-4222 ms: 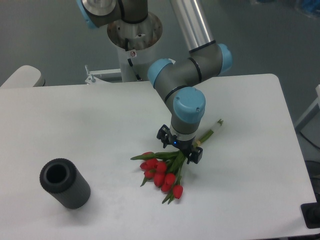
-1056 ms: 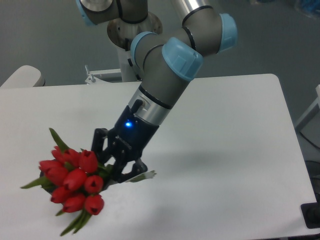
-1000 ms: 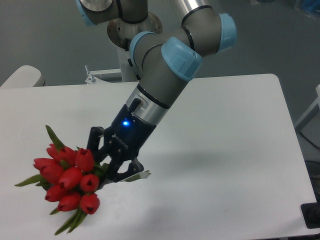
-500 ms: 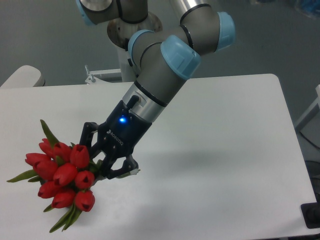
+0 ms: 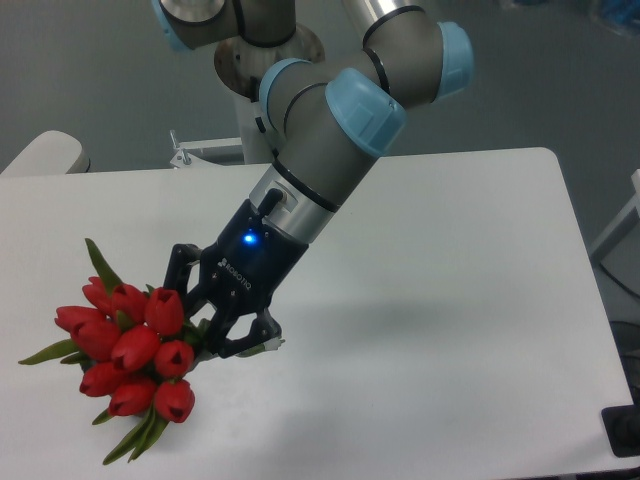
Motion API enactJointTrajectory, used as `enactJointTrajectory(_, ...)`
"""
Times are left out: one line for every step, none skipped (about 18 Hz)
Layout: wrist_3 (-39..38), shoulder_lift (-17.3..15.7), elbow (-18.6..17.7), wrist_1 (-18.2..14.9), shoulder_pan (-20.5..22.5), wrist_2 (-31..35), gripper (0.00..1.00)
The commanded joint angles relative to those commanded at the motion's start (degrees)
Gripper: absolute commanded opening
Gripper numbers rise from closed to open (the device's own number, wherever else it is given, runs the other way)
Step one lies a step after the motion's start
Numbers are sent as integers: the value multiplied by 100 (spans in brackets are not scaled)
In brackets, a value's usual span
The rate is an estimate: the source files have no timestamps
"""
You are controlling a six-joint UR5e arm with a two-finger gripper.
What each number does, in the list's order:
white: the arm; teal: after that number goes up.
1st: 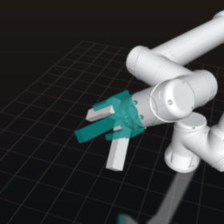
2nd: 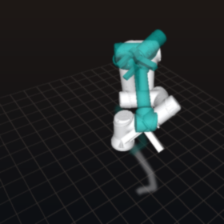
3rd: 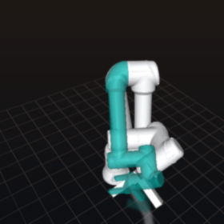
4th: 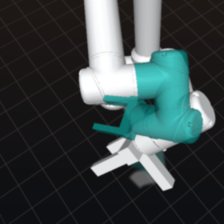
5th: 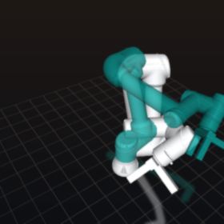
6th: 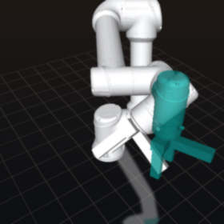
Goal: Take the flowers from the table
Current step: 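Hold the tulip bunch raised above the table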
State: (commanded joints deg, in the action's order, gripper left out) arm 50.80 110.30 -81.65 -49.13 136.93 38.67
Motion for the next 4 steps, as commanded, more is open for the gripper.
enactJointTrajectory(0,0,0,0,17,0,37)
enactJointTrajectory(-9,0,-9,0,18,0,37)
enactJointTrajectory(-9,0,-9,0,18,0,37)
enactJointTrajectory(-9,0,-17,0,18,0,37)
